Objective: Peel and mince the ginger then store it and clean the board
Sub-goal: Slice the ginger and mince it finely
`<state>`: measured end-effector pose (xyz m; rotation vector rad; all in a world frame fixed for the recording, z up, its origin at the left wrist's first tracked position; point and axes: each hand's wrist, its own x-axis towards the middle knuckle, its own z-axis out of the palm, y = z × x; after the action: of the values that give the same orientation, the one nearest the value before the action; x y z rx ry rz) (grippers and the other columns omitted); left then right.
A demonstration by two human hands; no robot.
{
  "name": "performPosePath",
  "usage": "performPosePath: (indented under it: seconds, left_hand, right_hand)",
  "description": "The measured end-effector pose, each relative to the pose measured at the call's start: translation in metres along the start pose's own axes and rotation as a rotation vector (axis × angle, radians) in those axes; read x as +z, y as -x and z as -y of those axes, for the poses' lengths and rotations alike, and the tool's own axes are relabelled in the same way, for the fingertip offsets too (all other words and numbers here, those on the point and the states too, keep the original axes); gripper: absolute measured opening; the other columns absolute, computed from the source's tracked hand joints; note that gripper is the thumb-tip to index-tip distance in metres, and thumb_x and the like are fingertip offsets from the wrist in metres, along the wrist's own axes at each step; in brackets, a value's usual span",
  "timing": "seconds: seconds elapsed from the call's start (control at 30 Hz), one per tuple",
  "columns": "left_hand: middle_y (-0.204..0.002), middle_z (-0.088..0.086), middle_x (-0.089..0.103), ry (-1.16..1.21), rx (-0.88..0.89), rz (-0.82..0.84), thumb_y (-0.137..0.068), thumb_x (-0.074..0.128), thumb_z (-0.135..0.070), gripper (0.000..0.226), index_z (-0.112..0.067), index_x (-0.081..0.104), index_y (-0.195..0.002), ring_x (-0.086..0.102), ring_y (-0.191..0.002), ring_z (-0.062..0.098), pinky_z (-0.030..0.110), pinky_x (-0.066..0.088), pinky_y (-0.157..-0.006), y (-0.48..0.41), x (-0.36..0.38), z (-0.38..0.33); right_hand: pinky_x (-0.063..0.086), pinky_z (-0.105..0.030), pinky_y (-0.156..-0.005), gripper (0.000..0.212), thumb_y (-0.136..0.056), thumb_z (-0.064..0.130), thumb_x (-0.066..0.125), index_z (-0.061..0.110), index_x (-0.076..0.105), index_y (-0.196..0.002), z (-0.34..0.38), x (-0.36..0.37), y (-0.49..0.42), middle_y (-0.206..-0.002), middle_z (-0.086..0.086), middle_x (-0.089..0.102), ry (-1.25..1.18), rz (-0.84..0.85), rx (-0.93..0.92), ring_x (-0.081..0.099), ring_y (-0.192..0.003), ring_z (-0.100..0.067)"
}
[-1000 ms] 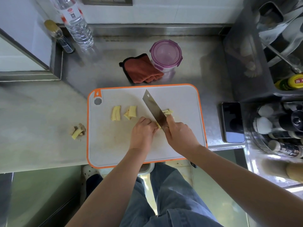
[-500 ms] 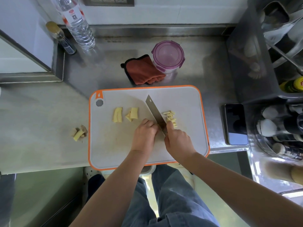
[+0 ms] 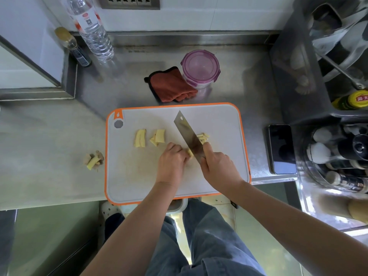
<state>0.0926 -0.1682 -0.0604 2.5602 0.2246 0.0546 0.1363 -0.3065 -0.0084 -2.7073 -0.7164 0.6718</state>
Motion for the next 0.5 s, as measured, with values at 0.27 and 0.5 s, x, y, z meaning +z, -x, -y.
performPosePath:
  seconds: [0.27,0.5]
  left_hand:
    - [-0.061,0.003,0.061,0.001,-0.002,-0.011,-0.064,0.083,-0.001,0.012,-0.008,0.072,-0.063,0.058,-0.071,0.027,0.031,0.051,-0.052,0.000,0.002,0.001]
    - [-0.062,0.002,0.061,0.015,0.022,-0.027,-0.067,0.078,0.001,0.012,-0.010,0.072,-0.065,0.057,-0.071,0.026,0.031,0.049,-0.051,0.000,0.002,0.003]
  right_hand:
    - [0.034,-0.027,-0.054,0.037,-0.098,0.018,0.035,0.012,0.028,-0.134,0.004,0.000,0.000,-0.072,-0.002,0.047,0.033,0.051,0.006,0.050,-0.065,-0.021]
    - [0.042,-0.034,-0.061,0.039,-0.096,0.013,0.038,0.011,0.029,-0.133,0.014,0.004,-0.007,-0.077,-0.003,0.048,0.025,0.074,0.057,0.051,-0.068,-0.024]
